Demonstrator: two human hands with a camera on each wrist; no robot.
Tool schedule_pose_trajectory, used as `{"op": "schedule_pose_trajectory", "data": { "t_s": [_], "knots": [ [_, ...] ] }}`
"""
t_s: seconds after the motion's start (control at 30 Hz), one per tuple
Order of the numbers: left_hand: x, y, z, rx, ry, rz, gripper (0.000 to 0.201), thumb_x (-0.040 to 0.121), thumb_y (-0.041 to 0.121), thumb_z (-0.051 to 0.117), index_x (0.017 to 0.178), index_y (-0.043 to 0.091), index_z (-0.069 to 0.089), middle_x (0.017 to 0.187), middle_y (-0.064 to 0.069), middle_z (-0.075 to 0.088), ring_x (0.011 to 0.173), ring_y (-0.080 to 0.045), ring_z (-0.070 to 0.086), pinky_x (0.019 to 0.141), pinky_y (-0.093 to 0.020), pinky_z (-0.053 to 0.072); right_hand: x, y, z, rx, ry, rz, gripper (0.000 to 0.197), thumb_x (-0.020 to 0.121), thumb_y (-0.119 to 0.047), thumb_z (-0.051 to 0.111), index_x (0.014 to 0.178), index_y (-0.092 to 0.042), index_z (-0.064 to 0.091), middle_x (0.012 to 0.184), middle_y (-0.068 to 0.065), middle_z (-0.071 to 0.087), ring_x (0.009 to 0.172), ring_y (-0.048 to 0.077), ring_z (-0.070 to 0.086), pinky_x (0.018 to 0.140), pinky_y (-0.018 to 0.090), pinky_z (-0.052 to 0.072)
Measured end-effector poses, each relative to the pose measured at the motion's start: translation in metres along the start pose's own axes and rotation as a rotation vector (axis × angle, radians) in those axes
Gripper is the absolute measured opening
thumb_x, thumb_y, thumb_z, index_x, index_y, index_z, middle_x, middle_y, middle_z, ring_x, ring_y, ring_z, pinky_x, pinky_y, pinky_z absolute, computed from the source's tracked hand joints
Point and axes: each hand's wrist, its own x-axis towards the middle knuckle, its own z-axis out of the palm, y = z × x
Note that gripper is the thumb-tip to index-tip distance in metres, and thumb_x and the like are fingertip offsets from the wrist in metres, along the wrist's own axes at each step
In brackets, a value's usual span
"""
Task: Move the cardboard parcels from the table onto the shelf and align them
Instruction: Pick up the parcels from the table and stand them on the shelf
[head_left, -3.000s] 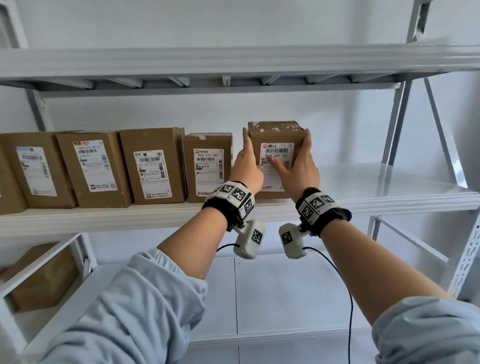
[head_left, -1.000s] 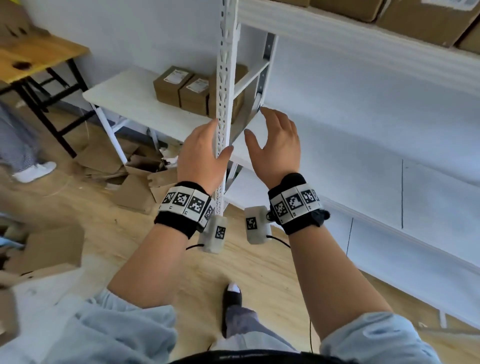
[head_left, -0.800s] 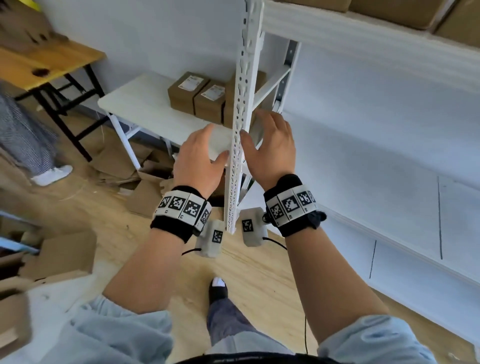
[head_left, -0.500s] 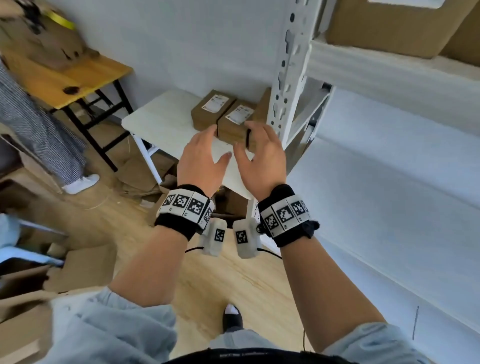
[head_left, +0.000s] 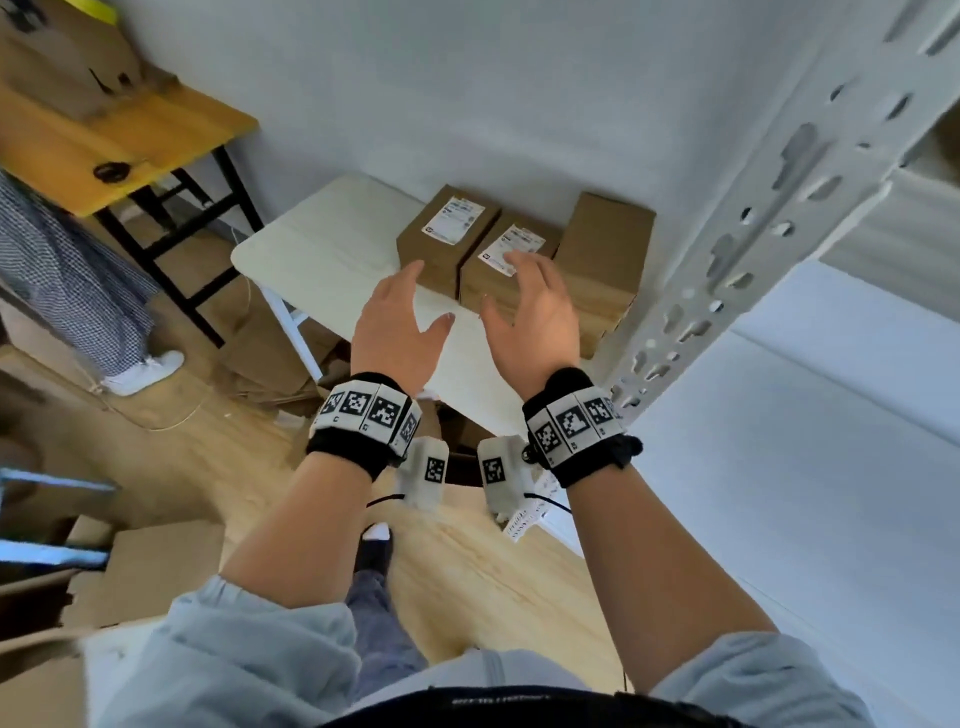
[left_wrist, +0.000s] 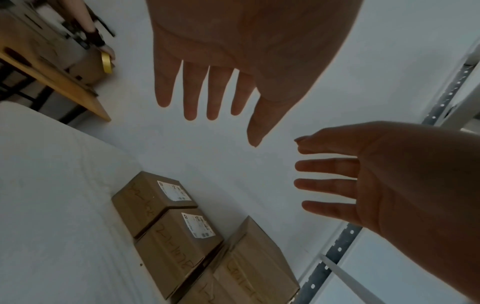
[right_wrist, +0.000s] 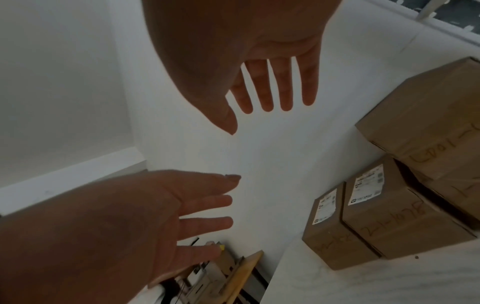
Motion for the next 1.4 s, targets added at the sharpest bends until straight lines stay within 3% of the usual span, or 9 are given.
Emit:
{"op": "schedule_pose_trajectory", "data": {
  "t_s": [0.17,0.3,0.47,0.63,0.77,0.9,1.0,1.17,1.4],
  "knots": [
    [0.085,-0.026,0.02,-0.002,-0.09,0.058,0.068,0.093,0.031,0.066,0.152,0.02,0.033,0.152,-0.004,0.041,0.139,-0.022,0.039,0.11,-0.035,0.033,0.057,0.018,0.042,-0.053,0.01,0.187,0.05,0.095,-0.03,0.06,0.141,-0.015,0.048,0.145,0.003,0.046,0.133,0.021,0.045,0.111,0.04,0.039],
    [0.164,-0.044,0.035,0.021,-0.187,0.088,0.071,0.091,0.029,0.069,0.152,0.018,0.033,0.149,-0.006,0.043,0.138,-0.024,0.04,0.108,-0.036,0.035,0.112,0.034,0.084,-0.144,0.05,0.35,0.054,0.094,-0.03,0.061,0.143,-0.015,0.045,0.145,0.004,0.046,0.133,0.021,0.043,0.11,0.034,0.035],
    [0.252,-0.07,0.058,0.072,-0.287,0.035,0.073,0.089,0.034,0.071,0.151,0.017,0.034,0.151,-0.007,0.041,0.139,-0.026,0.038,0.112,-0.042,0.037,0.167,0.061,0.132,-0.277,0.017,0.52,0.061,0.092,-0.035,0.061,0.145,-0.013,0.04,0.149,0.008,0.041,0.138,0.028,0.035,0.114,0.044,0.033],
    [0.323,-0.09,0.101,0.231,-0.421,-0.013,0.081,0.083,0.043,0.073,0.146,0.014,0.033,0.145,-0.012,0.042,0.131,-0.034,0.042,0.105,-0.047,0.041,0.203,0.094,0.17,-0.377,-0.054,0.682,0.073,0.09,-0.04,0.063,0.15,-0.014,0.03,0.154,0.013,0.028,0.142,0.033,0.024,0.114,0.051,0.03],
    [0.368,-0.088,0.142,0.356,-0.507,-0.046,0.097,0.078,0.055,0.073,0.151,0.014,0.023,0.152,-0.019,0.032,0.136,-0.04,0.034,0.111,-0.052,0.034,0.228,0.124,0.191,-0.434,-0.118,0.811,0.087,0.087,-0.051,0.063,0.153,-0.015,0.019,0.158,0.014,0.019,0.146,0.038,0.012,0.117,0.055,0.02],
    [0.396,-0.082,0.172,0.444,-0.552,-0.072,0.115,0.073,0.067,0.071,0.157,0.017,0.011,0.164,-0.016,0.0,0.146,-0.046,0.014,0.117,-0.061,0.019,0.244,0.148,0.208,-0.465,-0.183,0.959,0.105,0.078,-0.069,0.062,0.155,-0.017,0.012,0.16,0.015,0.012,0.145,0.046,0.012,0.117,0.058,0.018],
    [0.404,-0.077,0.185,0.48,-0.552,-0.078,0.125,0.067,0.073,0.07,0.158,0.016,0.006,0.164,-0.017,-0.009,0.147,-0.046,0.011,0.115,-0.064,0.02,0.251,0.156,0.218,-0.471,-0.183,1.036,0.113,0.071,-0.076,0.061,0.155,-0.017,0.014,0.162,0.016,0.007,0.141,0.047,0.02,0.114,0.059,0.024],
    [0.401,-0.08,0.19,0.49,-0.526,-0.078,0.129,0.062,0.072,0.072,0.158,0.019,0.002,0.163,-0.022,-0.011,0.146,-0.047,0.012,0.112,-0.064,0.025,0.261,0.16,0.216,-0.443,-0.23,1.127,0.123,0.066,-0.077,0.066,0.157,-0.02,0.006,0.163,0.019,-0.008,0.144,0.047,0.015,0.115,0.058,0.02],
    [0.403,-0.081,0.177,0.473,-0.556,-0.122,0.133,0.054,0.067,0.08,0.156,0.023,0.007,0.159,-0.024,0.01,0.142,-0.046,0.022,0.108,-0.062,0.032,0.258,0.149,0.216,-0.42,-0.19,1.147,0.127,0.062,-0.074,0.072,0.156,-0.019,0.008,0.162,0.023,-0.003,0.144,0.046,0.015,0.115,0.057,0.019]
  ]
}}
